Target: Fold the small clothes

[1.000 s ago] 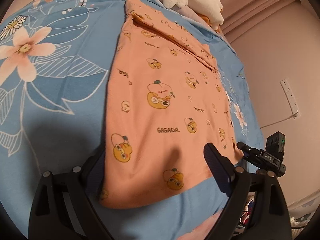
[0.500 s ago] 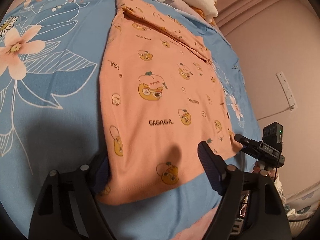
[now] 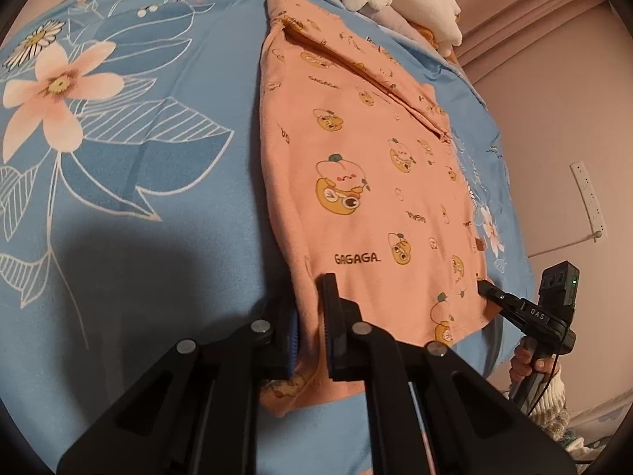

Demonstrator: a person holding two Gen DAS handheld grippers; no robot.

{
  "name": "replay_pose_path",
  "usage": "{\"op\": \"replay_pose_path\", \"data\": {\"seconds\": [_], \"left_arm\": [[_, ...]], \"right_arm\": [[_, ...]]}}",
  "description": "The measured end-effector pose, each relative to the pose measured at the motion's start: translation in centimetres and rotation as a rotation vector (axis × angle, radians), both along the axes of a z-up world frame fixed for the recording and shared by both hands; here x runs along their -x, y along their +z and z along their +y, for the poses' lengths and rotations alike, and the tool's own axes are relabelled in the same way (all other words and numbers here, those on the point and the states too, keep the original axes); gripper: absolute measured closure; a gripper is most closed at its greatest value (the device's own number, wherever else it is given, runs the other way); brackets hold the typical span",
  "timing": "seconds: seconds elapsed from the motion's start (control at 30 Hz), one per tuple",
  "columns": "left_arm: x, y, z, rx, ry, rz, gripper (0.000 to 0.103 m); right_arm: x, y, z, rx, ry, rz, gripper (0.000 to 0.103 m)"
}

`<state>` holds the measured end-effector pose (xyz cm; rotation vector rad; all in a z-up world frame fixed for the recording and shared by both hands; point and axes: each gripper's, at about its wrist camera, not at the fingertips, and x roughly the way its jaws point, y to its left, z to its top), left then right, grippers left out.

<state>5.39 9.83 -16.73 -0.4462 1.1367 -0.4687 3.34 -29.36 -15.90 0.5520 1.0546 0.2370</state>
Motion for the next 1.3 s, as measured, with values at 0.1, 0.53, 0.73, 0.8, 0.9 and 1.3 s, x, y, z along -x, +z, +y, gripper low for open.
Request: {"op": "replay_pose_path", "data": {"seconds": [0.1,0.53,0.73,0.8,0.9,1.3], "left_arm": [[0.0,0.4,0.0,0.008,0.000,-0.013,0.098],[0.4,1.8,-0.3,-0.018,-0.001,-0.068,0.099],[0.5,2.3,-0.5,-0.013,0.002,-0.085,0.099],[0.5,2.5,-0.5,-0.009,0.002,-0.090,0.099],[0.5,2.7,-0.5,-0.002,0.003,-0.094,0.099],[0.0,3.7,-0.9,0.052,-0.010,-0.126,0.099]], "right_arm": [[0.2,0.3,0.0,-0.013,0.000,-0.015,0.093],[0.1,1.8,0.8,-0.038,0.006,-0.066,0.093],[0.1,2.4,1.3,-0.039,0.016,-0.086,0.093],[0.1,2.5,1.2,-0.042,0.018,-0.090,0.093],[0.1,2.6,1.3,-0.051,0.018,-0.098,0.093],[-0.3,3.7,1.2,-0.112,0.020,-0.151,0.093]]}}
